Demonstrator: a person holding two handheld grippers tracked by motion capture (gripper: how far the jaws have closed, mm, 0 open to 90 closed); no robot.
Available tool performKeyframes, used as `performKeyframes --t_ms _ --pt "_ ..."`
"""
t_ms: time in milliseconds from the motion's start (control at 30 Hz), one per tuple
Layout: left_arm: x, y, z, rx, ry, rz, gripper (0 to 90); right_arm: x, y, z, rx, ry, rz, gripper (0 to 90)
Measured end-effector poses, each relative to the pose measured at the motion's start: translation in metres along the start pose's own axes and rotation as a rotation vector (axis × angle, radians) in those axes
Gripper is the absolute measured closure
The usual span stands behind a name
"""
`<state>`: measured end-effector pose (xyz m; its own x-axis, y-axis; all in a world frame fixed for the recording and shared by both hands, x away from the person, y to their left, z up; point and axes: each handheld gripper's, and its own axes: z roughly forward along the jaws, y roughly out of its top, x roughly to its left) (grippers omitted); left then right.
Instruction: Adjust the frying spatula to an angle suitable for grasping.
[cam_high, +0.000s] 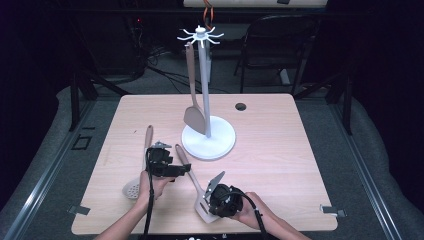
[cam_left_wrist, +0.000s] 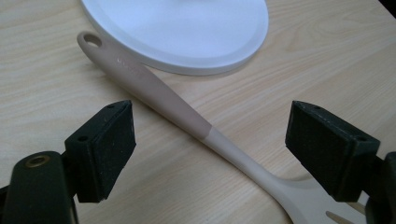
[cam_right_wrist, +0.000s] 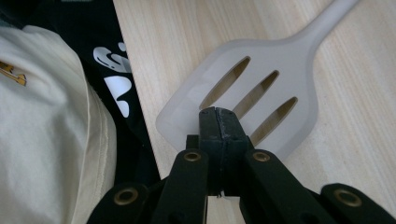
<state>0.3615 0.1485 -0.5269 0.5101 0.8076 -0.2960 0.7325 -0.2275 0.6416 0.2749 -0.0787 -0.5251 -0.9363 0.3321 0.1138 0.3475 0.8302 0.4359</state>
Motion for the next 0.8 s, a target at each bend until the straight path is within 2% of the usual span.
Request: performKeyframes --t_ms 33,67,267,400,500,800 --pt "-0.001 -0.001 0.001 0.003 0.002 0.001 15.7 0.000 0.000 0.000 0.018 -0.008 -0.011 89.9" --pt "-0.001 -0.001 0.001 0.007 0.002 0.002 15.8 0.000 -0.001 0.003 0.008 -0.001 0.001 89.9" --pt "-0.002 -0.003 0.007 0.023 -0.002 -0.007 16.0 0.000 -0.002 0.009 0.044 -0.007 -0.004 89.3" --pt "-0.001 -0.006 0.012 0.037 -0.019 -0.016 16.4 0.001 -0.003 0.016 0.062 0.001 0.008 88.5" --pt "-0.002 -0.007 0.016 0.044 -0.020 -0.013 16.7 0.001 -0.004 0.021 0.102 -0.012 -0.020 88.0" --pt "-0.004 -0.007 0.027 0.056 -0.014 -0.009 18.7 0.003 -0.005 0.024 0.086 0.002 -0.004 88.3"
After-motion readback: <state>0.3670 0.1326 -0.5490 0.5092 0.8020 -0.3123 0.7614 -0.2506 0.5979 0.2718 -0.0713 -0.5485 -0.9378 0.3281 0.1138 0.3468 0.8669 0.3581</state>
